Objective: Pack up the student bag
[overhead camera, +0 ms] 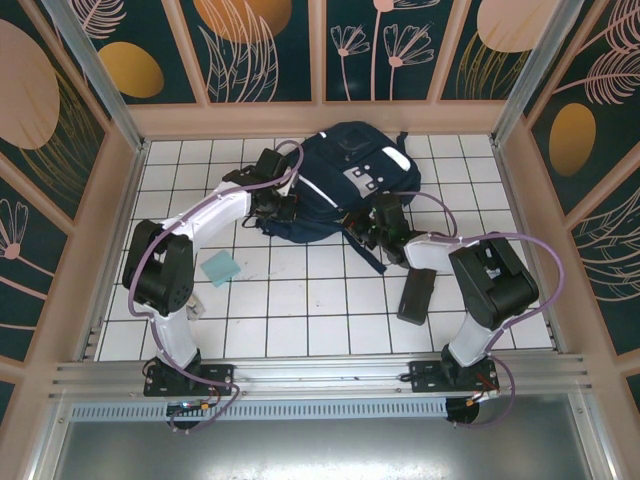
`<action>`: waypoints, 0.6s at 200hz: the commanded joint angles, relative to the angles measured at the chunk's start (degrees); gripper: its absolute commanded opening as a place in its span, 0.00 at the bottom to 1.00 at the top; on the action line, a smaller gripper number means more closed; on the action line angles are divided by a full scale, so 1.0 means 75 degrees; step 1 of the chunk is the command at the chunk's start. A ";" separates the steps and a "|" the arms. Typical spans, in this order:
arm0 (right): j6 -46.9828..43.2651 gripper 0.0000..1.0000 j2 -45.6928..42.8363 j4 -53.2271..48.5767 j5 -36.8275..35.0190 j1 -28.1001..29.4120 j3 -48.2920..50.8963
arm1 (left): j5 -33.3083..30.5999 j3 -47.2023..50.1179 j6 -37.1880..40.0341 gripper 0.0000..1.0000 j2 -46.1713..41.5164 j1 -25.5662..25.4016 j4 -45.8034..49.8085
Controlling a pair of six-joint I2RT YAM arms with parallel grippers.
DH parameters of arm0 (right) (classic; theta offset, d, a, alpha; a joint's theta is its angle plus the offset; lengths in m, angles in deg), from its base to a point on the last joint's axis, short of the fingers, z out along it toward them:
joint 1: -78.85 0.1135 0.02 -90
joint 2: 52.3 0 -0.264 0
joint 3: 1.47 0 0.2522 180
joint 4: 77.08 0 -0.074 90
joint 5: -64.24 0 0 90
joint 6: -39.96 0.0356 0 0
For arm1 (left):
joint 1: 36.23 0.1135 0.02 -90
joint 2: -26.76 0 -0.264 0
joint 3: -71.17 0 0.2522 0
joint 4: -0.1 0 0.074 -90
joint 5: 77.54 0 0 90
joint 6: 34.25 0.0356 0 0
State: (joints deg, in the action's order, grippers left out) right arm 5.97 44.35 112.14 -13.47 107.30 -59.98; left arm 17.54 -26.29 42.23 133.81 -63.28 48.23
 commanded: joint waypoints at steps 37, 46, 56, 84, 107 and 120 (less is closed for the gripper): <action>-0.1075 0.00 -0.0143 -0.1011 -0.1291 -0.1321 -0.0442 | -0.0943 0.0297 0.0092 0.00 -0.0336 0.0668 0.1181; -0.1191 0.00 -0.0020 -0.1148 -0.1262 -0.1380 -0.0666 | -0.0387 0.0412 -0.0031 0.00 -0.0463 0.0626 0.1098; -0.1320 0.00 0.0098 -0.1249 -0.1273 -0.1438 -0.0851 | 0.0052 0.0524 -0.0155 0.00 -0.0583 0.0476 0.1026; -0.1431 0.00 0.0359 -0.1305 -0.1371 -0.1696 -0.1242 | 0.0886 0.0693 -0.0553 0.00 -0.0658 -0.0421 0.0728; -0.1465 0.00 0.0639 -0.1389 -0.1188 -0.1869 -0.1648 | 0.1791 0.0853 -0.1195 0.00 -0.0451 -0.0937 -0.0050; -0.1520 0.00 0.0740 -0.1665 -0.1182 -0.1886 -0.1878 | 0.1880 0.0648 -0.1433 0.00 -0.0204 -0.1092 -0.0247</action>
State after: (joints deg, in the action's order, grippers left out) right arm -2.90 47.78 98.57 -10.45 97.37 -68.62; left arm 27.46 -21.52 35.85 131.62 -69.47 41.76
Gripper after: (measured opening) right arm 0.058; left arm 0.052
